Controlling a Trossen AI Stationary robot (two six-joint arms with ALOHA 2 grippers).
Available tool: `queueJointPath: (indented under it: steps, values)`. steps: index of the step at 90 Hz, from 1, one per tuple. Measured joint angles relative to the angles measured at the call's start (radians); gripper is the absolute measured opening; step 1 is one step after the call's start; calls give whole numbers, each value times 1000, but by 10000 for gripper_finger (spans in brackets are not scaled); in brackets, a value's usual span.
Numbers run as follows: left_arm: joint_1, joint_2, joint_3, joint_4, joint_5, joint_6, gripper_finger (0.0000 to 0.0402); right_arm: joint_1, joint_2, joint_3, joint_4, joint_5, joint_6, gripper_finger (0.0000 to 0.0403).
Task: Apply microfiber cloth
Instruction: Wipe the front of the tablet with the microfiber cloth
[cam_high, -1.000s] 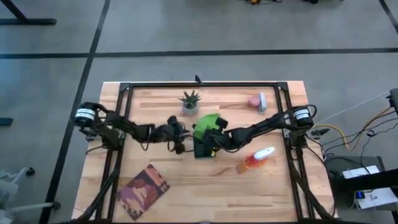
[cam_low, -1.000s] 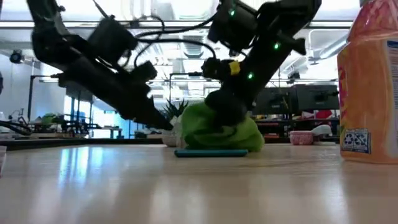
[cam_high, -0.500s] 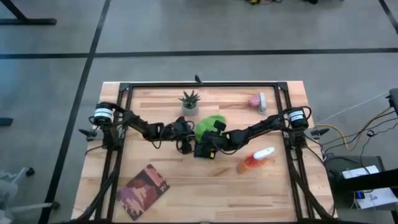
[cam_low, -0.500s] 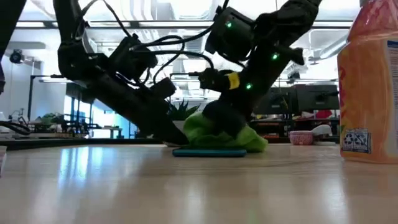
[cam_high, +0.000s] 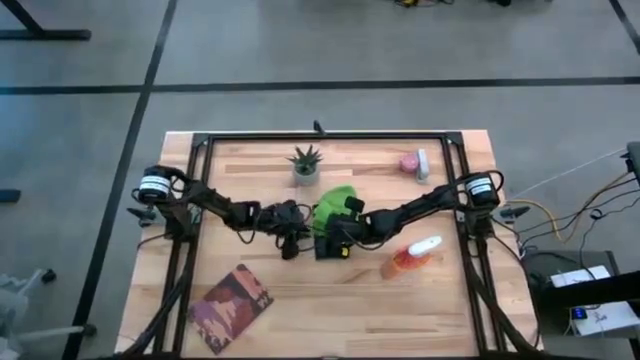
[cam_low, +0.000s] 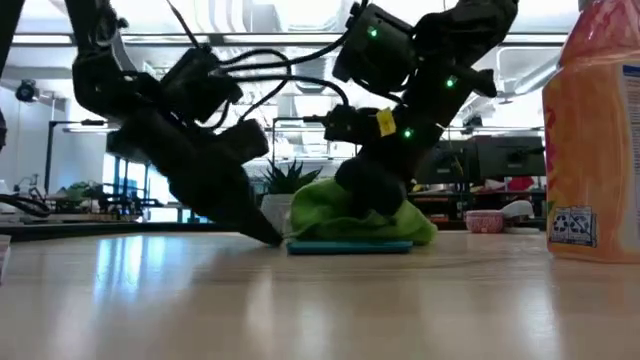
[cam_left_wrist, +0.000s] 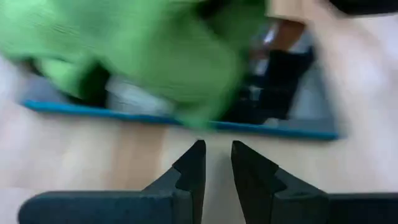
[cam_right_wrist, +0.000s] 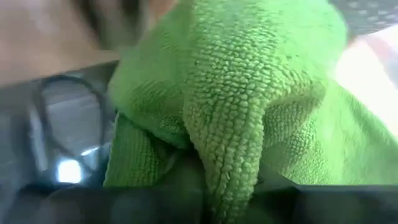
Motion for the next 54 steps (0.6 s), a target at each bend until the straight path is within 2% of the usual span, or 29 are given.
queueJointPath:
  steps: [11,27,43,54]
  values:
    - [-71,-27,3,15,-7,-28,59,-11,-6,-1,2,2,-3,3]
    - [-156,-9,18,121,-158,5,59,-30,-7,-2,33,3,11,3]
    - [-145,87,81,146,-322,45,59,-32,-7,-2,90,-7,23,3]
    - [-137,165,117,148,-333,50,59,-30,-8,-2,99,-25,40,3]
